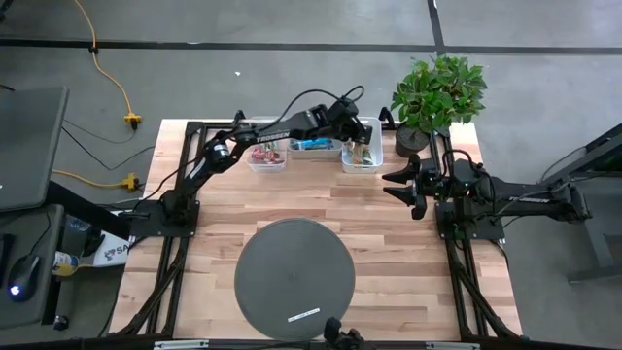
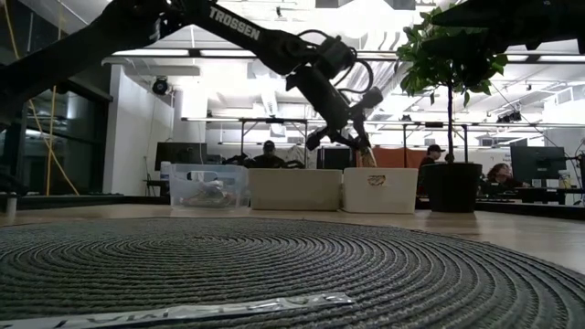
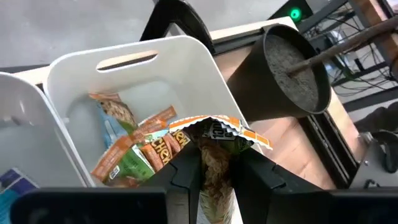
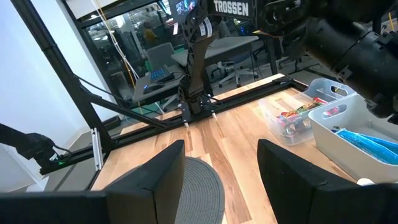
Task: Pick and place Granola Bars by type
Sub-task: Put the orange granola bar into the white bin
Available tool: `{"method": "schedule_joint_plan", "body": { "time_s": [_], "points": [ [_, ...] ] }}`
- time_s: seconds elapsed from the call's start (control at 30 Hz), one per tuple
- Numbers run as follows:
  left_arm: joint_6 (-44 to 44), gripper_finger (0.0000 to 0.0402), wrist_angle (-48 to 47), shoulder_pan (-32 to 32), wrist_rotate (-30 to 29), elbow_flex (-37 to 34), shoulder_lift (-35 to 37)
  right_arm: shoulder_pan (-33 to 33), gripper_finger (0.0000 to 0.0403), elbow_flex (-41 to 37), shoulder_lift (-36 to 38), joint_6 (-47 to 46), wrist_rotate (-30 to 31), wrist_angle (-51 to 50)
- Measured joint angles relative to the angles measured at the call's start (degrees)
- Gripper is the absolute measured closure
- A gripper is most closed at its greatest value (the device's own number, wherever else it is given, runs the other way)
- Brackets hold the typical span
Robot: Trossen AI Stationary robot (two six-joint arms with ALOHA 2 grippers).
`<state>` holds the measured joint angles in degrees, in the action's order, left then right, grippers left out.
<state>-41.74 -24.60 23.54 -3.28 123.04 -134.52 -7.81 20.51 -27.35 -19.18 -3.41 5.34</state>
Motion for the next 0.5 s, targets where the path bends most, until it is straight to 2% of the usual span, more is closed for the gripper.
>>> {"method": "schedule_joint_plan", "body": {
  "time_s": [0.13, 0.5],
  "points": [
    [0.96, 0.0328, 0.3, -0.49, -2.04, 0.04, -0.45, 0.0, 0.0217, 0.0, -0.02, -0.13, 0.01, -0.01],
    [1.62, 0.0327, 0.01, -0.71, -1.78, 0.04, -0.52, 0.0, 0.0217, 0.0, 0.0, -0.14, 0.01, 0.0]
  ]
}}
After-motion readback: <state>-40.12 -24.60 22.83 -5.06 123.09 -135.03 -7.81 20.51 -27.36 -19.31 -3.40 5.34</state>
